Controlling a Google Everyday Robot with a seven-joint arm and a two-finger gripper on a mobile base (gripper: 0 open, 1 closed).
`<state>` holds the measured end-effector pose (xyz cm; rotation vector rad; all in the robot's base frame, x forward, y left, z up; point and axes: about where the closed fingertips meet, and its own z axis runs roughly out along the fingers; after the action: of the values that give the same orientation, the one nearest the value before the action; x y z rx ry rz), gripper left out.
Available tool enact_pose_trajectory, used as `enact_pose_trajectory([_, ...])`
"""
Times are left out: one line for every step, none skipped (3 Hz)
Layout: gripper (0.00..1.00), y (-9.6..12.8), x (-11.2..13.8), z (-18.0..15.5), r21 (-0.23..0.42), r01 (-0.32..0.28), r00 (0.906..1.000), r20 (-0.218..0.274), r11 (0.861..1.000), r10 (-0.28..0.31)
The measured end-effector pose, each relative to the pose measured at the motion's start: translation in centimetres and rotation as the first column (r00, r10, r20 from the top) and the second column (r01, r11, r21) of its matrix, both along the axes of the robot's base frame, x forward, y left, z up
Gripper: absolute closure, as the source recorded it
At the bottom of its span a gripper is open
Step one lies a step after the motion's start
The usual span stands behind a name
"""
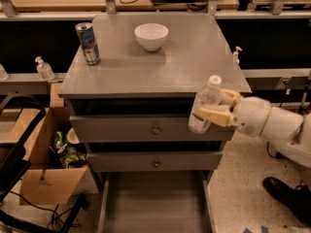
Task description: Place blue plastic bottle into bottom drawer
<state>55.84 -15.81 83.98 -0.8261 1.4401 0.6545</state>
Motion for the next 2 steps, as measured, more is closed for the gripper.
enact_pose_trajectory([1.0,2.7,-2.9,-6.9,0.067,-0.06,0.997,-0.046,0.996,0.063])
enact_pose_trajectory([1.0,4.4,-7.7,-13.5,0.093,-0.114,0.9922,-0.041,0.989,0.118])
